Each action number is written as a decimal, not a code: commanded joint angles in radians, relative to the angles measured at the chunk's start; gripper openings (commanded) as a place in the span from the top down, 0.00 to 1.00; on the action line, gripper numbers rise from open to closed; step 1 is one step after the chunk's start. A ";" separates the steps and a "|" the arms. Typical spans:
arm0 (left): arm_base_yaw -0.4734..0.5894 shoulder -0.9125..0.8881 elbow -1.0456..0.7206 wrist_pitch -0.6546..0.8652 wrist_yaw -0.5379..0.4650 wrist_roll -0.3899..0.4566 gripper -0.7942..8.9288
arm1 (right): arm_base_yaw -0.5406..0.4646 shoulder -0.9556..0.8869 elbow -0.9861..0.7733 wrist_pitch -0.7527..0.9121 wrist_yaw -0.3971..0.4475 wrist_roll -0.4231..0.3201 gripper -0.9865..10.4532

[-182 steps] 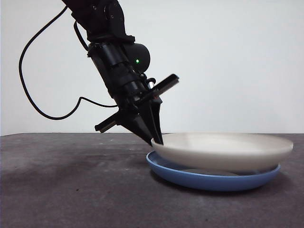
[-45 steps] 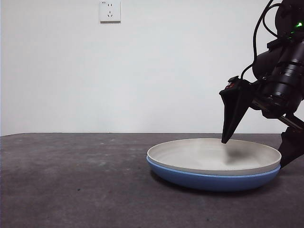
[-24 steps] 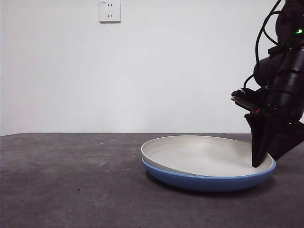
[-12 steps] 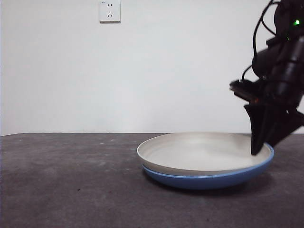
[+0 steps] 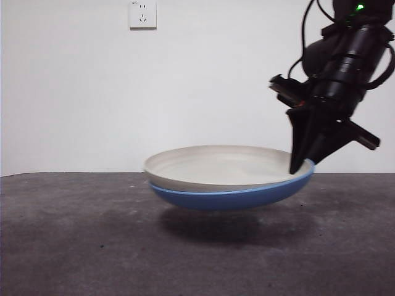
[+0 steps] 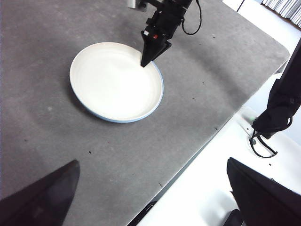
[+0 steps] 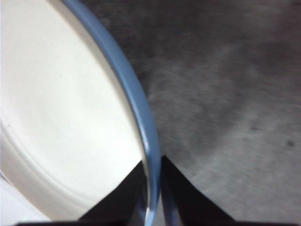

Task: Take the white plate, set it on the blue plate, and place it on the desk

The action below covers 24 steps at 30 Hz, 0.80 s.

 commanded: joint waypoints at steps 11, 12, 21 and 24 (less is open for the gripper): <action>-0.006 0.003 0.011 0.010 -0.003 -0.002 0.40 | 0.080 0.073 0.026 0.140 -0.059 0.149 0.90; -0.006 0.003 0.011 0.009 -0.003 -0.002 0.40 | 0.080 0.083 0.027 0.145 -0.063 0.152 0.90; -0.006 0.003 0.011 0.009 -0.003 -0.002 0.40 | 0.082 0.148 0.027 0.142 -0.070 0.153 0.90; -0.006 0.003 0.011 0.010 -0.003 -0.002 0.40 | 0.082 0.164 0.027 0.140 -0.067 0.151 0.90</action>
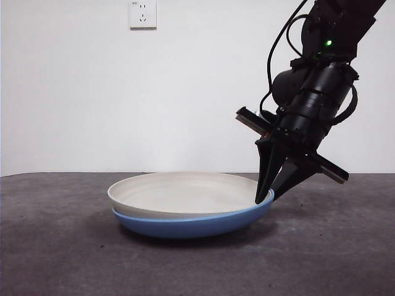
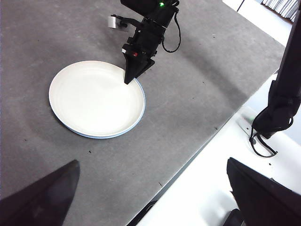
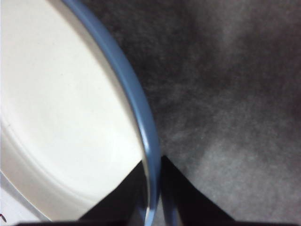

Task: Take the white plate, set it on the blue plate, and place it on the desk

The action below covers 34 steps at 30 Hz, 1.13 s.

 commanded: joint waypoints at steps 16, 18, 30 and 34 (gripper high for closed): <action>-0.006 0.003 0.011 0.011 -0.003 0.002 0.40 | 0.000 0.035 0.028 -0.051 0.002 -0.025 0.56; -0.006 0.003 0.011 0.010 -0.003 0.002 0.40 | -0.001 0.010 0.029 -0.059 0.011 -0.025 0.55; -0.007 0.003 0.011 0.010 -0.003 0.005 0.40 | 0.016 -0.372 0.029 -0.236 0.220 -0.060 0.43; -0.006 0.003 0.011 0.010 -0.003 0.005 0.40 | 0.045 -0.566 0.029 -0.328 0.325 -0.058 0.43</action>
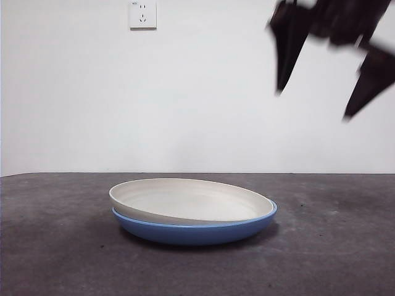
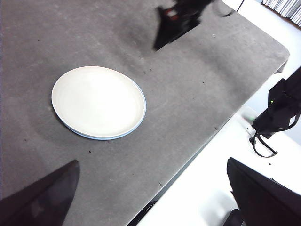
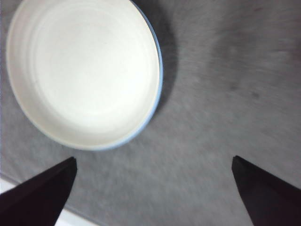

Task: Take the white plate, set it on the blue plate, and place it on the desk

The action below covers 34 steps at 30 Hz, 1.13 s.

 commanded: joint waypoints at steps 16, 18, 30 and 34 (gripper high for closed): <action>-0.006 0.003 0.011 0.024 -0.003 0.004 0.40 | 0.150 -0.661 0.021 -0.272 0.101 0.046 0.43; -0.006 0.003 0.011 0.026 -0.003 0.004 0.40 | 0.151 -0.723 0.021 -0.272 0.098 0.046 0.43; -0.006 0.003 0.011 0.084 -0.003 0.004 0.40 | 0.151 -0.904 0.021 -0.272 0.101 0.038 0.43; -0.006 0.004 0.011 0.093 -0.003 0.004 0.41 | 0.151 -0.903 0.021 -0.272 0.103 0.035 0.43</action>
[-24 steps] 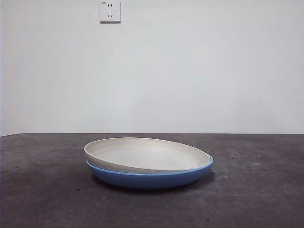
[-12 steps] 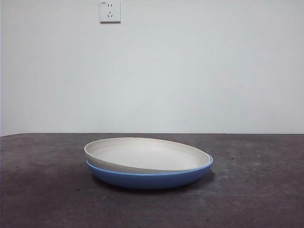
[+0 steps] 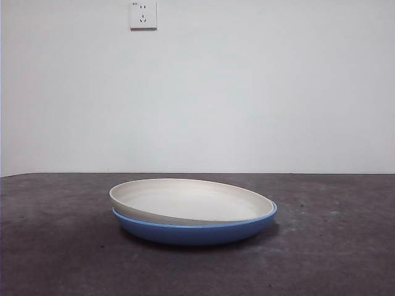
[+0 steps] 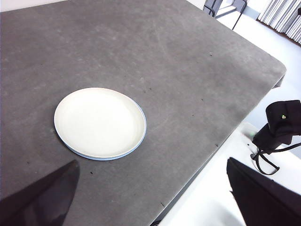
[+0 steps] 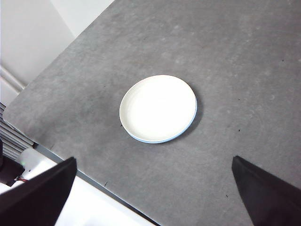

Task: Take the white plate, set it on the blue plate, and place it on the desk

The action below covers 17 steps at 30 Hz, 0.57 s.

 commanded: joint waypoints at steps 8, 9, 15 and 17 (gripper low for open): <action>-0.006 0.004 0.011 0.025 -0.003 0.031 0.90 | 0.006 0.005 0.016 -0.071 0.006 -0.016 0.90; -0.006 0.004 0.011 0.024 -0.003 0.030 0.90 | 0.006 0.005 0.016 -0.071 0.006 -0.016 0.90; -0.006 0.003 0.011 0.024 -0.003 0.030 0.90 | 0.006 0.005 0.016 -0.071 0.003 -0.016 0.90; -0.006 0.003 0.011 0.024 -0.003 0.030 0.90 | 0.006 0.005 0.016 -0.071 0.003 -0.016 0.90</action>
